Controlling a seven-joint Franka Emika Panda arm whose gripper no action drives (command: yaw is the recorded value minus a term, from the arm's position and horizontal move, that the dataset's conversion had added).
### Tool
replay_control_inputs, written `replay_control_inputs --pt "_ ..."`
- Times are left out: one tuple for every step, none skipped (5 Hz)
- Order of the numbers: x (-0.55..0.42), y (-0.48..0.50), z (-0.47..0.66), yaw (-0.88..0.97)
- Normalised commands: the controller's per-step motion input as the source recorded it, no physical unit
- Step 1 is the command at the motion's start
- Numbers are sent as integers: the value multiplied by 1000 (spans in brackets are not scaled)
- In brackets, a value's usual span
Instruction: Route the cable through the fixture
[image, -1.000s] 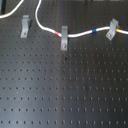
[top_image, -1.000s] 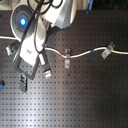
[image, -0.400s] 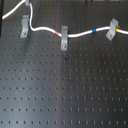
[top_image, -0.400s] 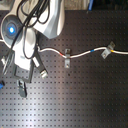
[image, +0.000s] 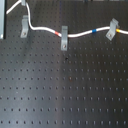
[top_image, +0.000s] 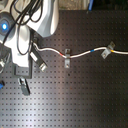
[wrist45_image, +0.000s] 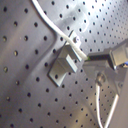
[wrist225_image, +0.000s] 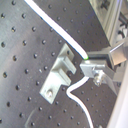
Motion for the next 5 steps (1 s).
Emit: replay_control_inputs --pt "-396 12 -24 -537" --pt "-425 415 237 -311" --pt "-343 546 338 -206" --pt "-228 208 277 -225" --pt "-70 -258 57 -422"
